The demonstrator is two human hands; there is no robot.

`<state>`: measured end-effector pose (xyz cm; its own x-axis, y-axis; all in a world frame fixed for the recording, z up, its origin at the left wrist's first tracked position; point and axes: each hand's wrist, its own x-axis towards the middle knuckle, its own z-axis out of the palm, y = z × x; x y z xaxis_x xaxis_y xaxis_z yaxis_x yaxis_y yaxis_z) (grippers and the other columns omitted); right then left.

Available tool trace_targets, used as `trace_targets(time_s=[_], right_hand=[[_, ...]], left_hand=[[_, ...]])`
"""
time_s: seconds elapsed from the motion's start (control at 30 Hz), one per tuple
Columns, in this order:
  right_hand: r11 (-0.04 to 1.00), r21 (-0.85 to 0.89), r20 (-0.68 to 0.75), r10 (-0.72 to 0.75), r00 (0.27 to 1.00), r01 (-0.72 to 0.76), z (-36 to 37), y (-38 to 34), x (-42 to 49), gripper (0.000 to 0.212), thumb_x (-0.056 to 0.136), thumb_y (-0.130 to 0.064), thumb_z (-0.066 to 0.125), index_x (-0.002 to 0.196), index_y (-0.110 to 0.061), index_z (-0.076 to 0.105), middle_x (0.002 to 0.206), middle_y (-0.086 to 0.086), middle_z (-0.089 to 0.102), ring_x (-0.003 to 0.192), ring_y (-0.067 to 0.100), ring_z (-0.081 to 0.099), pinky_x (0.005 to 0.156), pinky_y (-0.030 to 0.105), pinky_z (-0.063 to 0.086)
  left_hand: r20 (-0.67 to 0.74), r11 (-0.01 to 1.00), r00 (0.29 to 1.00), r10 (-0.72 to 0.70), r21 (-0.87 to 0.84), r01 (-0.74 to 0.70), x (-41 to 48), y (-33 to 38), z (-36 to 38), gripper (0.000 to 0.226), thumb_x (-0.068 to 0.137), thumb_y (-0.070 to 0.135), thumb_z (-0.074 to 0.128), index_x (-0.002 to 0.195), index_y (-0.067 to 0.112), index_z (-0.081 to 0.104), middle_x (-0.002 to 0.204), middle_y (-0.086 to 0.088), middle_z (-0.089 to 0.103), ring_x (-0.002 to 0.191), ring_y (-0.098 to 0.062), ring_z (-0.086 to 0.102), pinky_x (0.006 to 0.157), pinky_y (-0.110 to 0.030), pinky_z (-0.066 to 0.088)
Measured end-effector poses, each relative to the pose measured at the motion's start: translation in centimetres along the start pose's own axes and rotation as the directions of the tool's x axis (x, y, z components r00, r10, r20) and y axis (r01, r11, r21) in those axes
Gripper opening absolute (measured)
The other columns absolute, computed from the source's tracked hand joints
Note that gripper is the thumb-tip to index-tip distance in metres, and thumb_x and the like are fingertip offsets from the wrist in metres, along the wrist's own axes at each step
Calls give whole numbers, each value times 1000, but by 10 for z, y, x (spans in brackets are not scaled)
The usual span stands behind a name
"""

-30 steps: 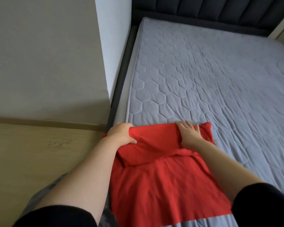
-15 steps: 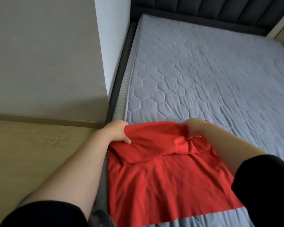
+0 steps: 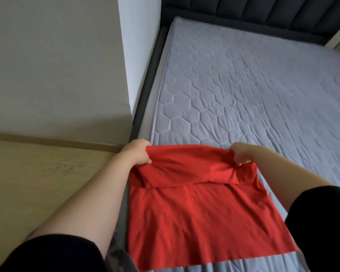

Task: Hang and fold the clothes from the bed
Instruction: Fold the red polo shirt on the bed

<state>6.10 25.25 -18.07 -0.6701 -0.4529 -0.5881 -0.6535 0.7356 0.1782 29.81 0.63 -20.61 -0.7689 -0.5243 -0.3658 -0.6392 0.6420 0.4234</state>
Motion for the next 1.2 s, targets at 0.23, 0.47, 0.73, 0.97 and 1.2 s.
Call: trace_targets(time_s=[0.23,0.47,0.73,0.97,1.2], right_hand=[[992,88,-400,123,908,-95,-11,-2,-2,21,76,-9,54,93,-20,49,110,5,61,108,28,55,97,40,34],[996,69,-735,94,671,-64,-16,-2,-16,22,73,-4,59,94,-11,55,98,10,62,99,32,54,92,42,33],[980,189,-822,123,556,62,59,13,-65,24,59,4,68,81,0,59,83,20,57,82,40,55,79,45,38],[981,153,-803,53,594,119,129,9,-97,43,46,0,82,83,-1,60,76,17,55,72,38,54,67,45,45],[816,536,-639,223,736,218,149,2,-105,24,66,0,55,88,2,66,80,20,63,80,38,56,69,40,43]], left_hand=[[-423,999,905,39,-4,-45,1,11,-3,21,77,14,70,95,21,63,98,-7,66,94,-32,60,74,-35,47],[-634,965,729,258,208,-161,-20,11,-16,28,69,1,71,93,10,62,87,-11,62,85,-36,56,74,-43,40],[-379,872,796,472,331,-360,-67,-3,4,23,66,10,65,81,19,50,80,-3,59,77,-32,58,58,-33,37],[139,689,964,227,676,-260,-101,-2,25,25,84,10,49,107,19,55,116,-4,60,111,-27,57,83,-34,46],[248,830,967,64,524,-189,-107,29,30,33,86,24,45,113,13,60,122,-9,59,108,-28,58,80,-32,46]])
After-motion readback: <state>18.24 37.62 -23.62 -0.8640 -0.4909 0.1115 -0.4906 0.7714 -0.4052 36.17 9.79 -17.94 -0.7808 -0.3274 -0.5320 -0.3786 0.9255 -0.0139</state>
